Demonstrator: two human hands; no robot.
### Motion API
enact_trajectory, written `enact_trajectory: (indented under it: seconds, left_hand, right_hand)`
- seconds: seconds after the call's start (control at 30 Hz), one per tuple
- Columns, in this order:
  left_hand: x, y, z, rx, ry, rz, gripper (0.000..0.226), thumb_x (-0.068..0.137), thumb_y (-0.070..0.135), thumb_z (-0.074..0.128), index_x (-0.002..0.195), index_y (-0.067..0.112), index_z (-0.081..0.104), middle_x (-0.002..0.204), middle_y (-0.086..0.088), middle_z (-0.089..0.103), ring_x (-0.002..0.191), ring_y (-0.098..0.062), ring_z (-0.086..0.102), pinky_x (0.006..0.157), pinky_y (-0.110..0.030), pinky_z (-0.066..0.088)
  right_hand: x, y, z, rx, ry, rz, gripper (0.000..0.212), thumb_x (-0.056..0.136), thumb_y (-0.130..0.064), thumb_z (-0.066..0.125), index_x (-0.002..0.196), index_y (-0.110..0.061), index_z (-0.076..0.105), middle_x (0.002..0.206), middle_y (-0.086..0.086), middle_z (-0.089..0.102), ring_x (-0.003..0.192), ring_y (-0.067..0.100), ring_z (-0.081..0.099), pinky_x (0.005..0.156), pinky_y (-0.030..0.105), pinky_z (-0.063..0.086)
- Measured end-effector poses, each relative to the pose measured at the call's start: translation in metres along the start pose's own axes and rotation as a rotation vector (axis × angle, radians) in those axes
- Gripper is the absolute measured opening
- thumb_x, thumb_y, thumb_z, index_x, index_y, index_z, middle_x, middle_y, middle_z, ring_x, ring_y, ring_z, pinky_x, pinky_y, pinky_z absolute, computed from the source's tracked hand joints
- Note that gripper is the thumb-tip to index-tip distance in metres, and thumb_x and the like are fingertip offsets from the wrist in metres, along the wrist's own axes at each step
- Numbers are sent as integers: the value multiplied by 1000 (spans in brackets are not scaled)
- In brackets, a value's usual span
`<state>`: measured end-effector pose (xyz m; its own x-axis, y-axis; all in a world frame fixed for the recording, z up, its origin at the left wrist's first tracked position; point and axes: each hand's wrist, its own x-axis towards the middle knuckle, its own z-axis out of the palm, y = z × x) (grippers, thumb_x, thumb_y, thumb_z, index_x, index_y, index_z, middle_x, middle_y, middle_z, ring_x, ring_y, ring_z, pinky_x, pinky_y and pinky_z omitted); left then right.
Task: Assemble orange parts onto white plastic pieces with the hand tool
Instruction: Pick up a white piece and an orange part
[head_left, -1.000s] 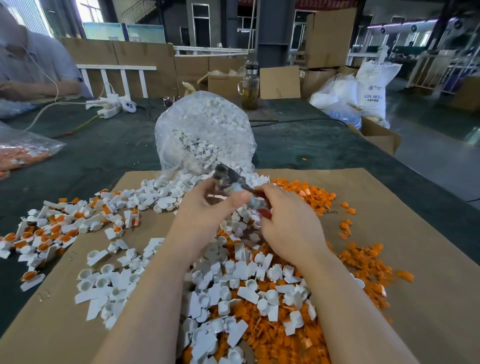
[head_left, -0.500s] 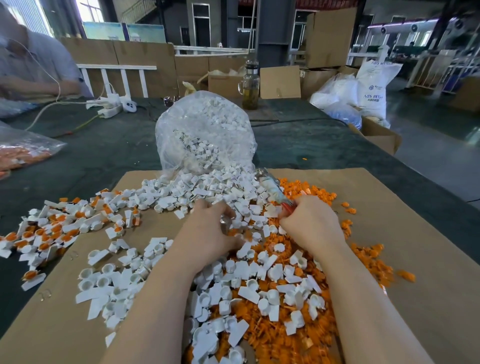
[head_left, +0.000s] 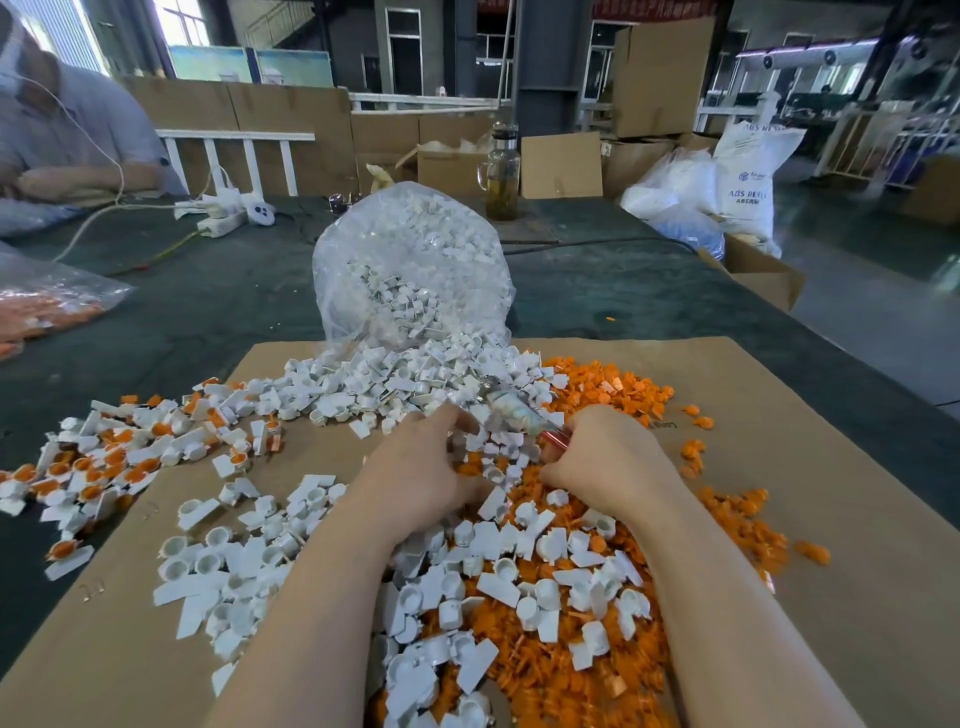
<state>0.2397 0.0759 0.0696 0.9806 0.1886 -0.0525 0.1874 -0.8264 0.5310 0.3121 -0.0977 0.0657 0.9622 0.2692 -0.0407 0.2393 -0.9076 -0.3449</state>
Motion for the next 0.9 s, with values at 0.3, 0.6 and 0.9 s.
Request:
enact_trajectory:
  seconds: [0.3,0.6,0.9]
  left_hand:
    - [2,0,2,-123,185,51,58,70,32,88,120,30,59,115,6,56,86,-6,53,70,-18,37]
    - [5,-7,2,-94,176,44,51,73,20,84,117,26,60,112,4,51,91,-14,54,64,-18,38]
    - [5,-7,0,-61,152,29,44,72,24,83,110,25,61,110,3,49,86,-12,50,58,-15,31]
  right_hand:
    - [5,-5,9,29,64,-58,22,88,-35,61,72,-22,55,67,-4,59,59,11,56,47,24,39]
    - [0,-6,6,-2,-4,-132,26,82,-44,71,72,-25,56,67,-5,59,59,9,57,47,23,39]
    - [-2,-13,10,0,58,-116,30,83,-48,68,70,-25,54,67,-6,57,60,10,54,46,24,36]
